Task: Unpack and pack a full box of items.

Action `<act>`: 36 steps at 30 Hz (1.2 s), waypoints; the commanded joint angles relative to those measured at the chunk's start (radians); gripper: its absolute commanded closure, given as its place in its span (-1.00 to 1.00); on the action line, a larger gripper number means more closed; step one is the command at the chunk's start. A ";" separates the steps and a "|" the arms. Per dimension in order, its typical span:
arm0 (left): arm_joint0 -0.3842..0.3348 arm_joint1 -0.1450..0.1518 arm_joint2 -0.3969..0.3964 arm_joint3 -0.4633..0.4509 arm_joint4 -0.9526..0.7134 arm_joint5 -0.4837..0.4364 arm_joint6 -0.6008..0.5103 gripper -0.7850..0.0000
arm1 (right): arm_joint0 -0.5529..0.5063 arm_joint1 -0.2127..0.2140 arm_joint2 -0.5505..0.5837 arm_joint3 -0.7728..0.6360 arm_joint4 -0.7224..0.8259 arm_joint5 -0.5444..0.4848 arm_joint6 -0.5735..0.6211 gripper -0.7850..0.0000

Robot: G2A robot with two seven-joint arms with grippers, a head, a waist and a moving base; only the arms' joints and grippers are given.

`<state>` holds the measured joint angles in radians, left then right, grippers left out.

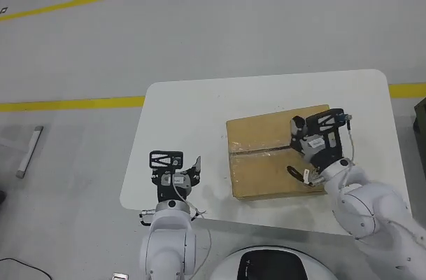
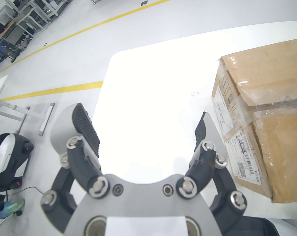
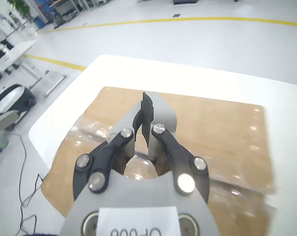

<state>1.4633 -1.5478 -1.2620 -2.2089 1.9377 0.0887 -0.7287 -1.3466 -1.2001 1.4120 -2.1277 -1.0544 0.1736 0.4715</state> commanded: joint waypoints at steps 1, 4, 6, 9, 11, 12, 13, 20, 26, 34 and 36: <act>-0.014 -0.001 0.013 0.011 -0.001 -0.008 -0.003 -1.00 | -0.055 0.005 0.135 -0.015 0.045 0.007 -0.017 1.00; -0.038 -0.003 0.033 0.029 -0.003 -0.019 -0.006 -1.00 | -0.140 0.011 0.310 -0.006 0.102 0.000 -0.045 1.00; -0.054 -0.005 0.043 0.039 -0.004 -0.021 -0.008 -1.00 | -0.187 0.013 0.397 0.018 0.141 -0.017 -0.061 1.00; -0.073 -0.006 0.055 0.051 -0.006 -0.022 -0.008 -1.00 | -0.243 0.015 0.466 0.070 0.138 -0.049 -0.081 1.00; -0.082 -0.008 0.062 0.057 -0.009 -0.022 -0.010 -1.00 | -0.264 0.012 0.464 0.101 0.169 -0.070 -0.092 1.00; -0.087 -0.008 0.065 0.058 -0.010 -0.022 -0.009 -1.00 | -0.275 0.011 0.455 0.115 0.175 -0.086 -0.094 1.00; -0.091 -0.009 0.068 0.060 -0.012 -0.022 -0.009 -1.00 | -0.285 0.011 0.441 0.121 0.159 -0.102 -0.097 1.00; -0.107 -0.012 0.084 0.041 -0.014 -0.022 0.000 -1.00 | -0.325 0.007 0.290 0.113 0.078 -0.197 -0.101 1.00; -0.104 -0.013 0.095 0.012 -0.031 -0.027 0.015 -1.00 | -0.345 0.008 0.223 0.074 -0.011 -0.246 -0.086 1.00; -0.088 -0.012 0.134 -0.014 -0.058 -0.060 0.072 -1.00 | -0.396 0.011 0.384 -0.051 0.019 -0.199 -0.135 1.00; -0.083 -0.011 0.137 -0.013 -0.063 -0.074 0.092 -1.00 | -0.422 0.011 0.438 -0.104 0.026 -0.195 -0.157 1.00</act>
<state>1.3780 -1.5597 -1.1259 -2.2230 1.8758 0.0213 -0.6462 -1.7572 -1.1893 1.8218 -2.2064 -1.0294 -0.0221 0.3246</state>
